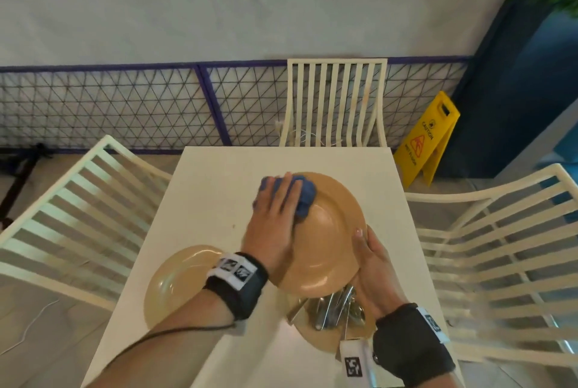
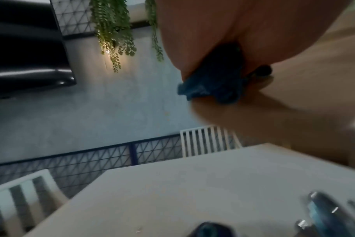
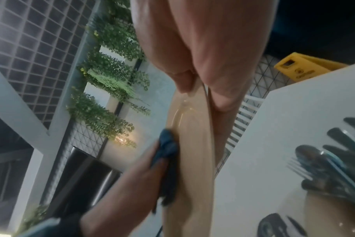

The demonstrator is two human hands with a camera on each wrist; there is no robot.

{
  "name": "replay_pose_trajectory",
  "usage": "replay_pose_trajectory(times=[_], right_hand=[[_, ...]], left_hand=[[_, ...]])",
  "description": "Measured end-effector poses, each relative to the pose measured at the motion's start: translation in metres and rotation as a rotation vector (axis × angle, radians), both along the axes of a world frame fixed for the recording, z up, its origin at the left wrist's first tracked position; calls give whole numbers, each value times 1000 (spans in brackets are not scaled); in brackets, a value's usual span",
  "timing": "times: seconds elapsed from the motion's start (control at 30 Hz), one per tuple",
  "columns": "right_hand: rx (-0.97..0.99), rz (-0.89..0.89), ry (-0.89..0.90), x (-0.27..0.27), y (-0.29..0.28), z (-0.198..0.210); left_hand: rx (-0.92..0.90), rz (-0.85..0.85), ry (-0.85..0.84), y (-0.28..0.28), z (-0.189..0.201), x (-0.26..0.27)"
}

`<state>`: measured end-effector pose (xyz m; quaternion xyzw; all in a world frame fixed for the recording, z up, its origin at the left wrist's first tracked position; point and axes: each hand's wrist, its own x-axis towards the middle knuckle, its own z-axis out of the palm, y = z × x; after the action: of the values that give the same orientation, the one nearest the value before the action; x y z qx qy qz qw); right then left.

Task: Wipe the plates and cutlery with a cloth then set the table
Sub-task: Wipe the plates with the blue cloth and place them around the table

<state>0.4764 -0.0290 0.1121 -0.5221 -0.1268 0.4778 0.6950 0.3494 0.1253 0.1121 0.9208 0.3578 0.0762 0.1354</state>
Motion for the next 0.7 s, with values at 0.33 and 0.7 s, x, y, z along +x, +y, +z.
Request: replay_pose_trajectory(times=[0.33, 0.7], right_hand=[[82, -115, 189, 24, -8, 13], [104, -136, 236, 19, 3, 15]], left_hand=[[252, -333, 124, -27, -33, -38], [28, -348, -104, -92, -3, 17]])
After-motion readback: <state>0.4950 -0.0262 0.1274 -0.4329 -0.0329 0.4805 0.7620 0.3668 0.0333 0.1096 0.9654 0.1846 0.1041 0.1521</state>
